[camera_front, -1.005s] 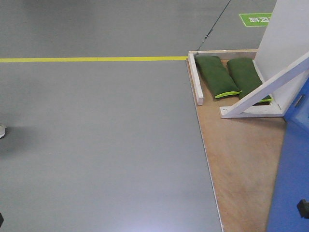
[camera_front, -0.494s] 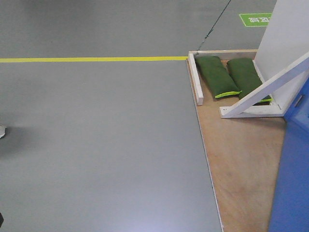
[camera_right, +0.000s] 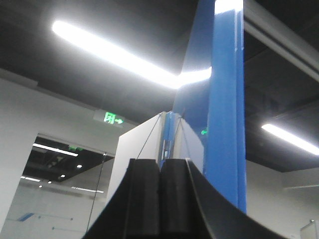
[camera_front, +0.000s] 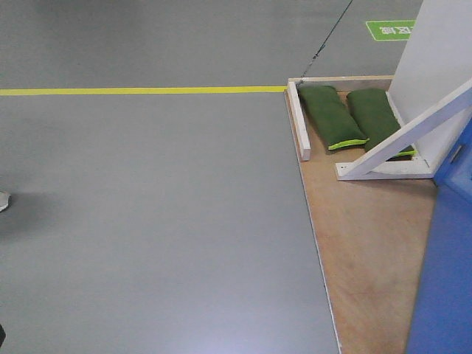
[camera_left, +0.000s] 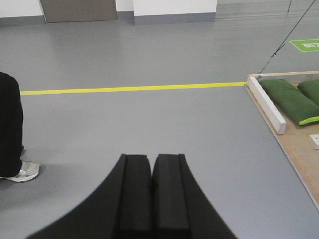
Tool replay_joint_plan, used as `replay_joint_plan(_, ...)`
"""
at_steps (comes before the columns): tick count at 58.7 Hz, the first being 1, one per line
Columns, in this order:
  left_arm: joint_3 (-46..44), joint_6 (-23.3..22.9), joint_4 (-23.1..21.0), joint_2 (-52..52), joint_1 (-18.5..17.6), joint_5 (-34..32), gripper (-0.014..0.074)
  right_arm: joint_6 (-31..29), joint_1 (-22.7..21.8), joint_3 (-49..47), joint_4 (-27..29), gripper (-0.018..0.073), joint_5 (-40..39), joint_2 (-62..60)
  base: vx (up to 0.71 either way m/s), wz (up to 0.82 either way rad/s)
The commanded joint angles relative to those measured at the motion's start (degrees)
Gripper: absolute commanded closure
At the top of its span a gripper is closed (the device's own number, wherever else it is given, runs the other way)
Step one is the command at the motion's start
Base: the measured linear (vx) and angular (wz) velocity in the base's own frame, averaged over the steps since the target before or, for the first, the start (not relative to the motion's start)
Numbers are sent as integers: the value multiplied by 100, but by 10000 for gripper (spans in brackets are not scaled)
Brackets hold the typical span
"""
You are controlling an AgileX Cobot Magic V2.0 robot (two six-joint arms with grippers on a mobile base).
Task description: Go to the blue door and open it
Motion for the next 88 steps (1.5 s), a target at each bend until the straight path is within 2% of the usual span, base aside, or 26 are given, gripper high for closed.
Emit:
replay_joint_plan(1, -122, -39, -15, -79, -14, -473, 524, -21, -248, -534, 205, 551, 51, 481, 0, 0)
replay_joint_plan(6, -122, -39, -15, -79, -14, -473, 524, -21, -466, -508, 600, 551, 291, 647, 0, 0)
replay_joint_plan(10, -122, -39, -15, -79, -14, -473, 524, -21, -697, -239, 1126, 551, 283, 674, 0, 0)
replay_joint_plan(23, -122, -39, -15, -79, -14, -473, 524, -21, -1868, 1352, 3394, 551, -86, 230, 0, 0)
replay_joint_plan(27, -122, -39, -15, -79, -14, -473, 524, -21, -2235, 1785, 3893, 551, -94, -90, 0, 0)
replay_joint_plan(41, -122, -39, -15, -79, -14, -473, 524, -21, -2968, 2475, 4410, 551, -277, -867, 0, 0)
replay_joint_plan(50, -122, -39, -15, -79, -14, -473, 524, -21, -3765, 2592, 5001, 551, -552, -1025, 0, 0)
replay_joint_plan(55, -122, -39, -15, -79, -14, -473, 524, -21, -4319, 2666, 5590, 551, -740, -1028, 0, 0)
replay_joint_plan(60, -122, -39, -15, -79, -14, -473, 524, -21, -4933, 2802, 6504, 551, -889, -1016, 0, 0)
replay_joint_plan(68, -122, -39, -15, -79, -14, -473, 524, -21, -5637, 3153, 7600, 551, -929, -1016, 0, 0)
replay_joint_plan(79, -122, -39, -15, -79, -14, -473, 524, -21, -6181, 3604, 8113, 551, -952, -1016, 0, 0)
replay_joint_plan(88, -122, -39, -15, -79, -14, -473, 524, -21, -6379, 3809, 8281, 551, -1011, -881, 0, 0)
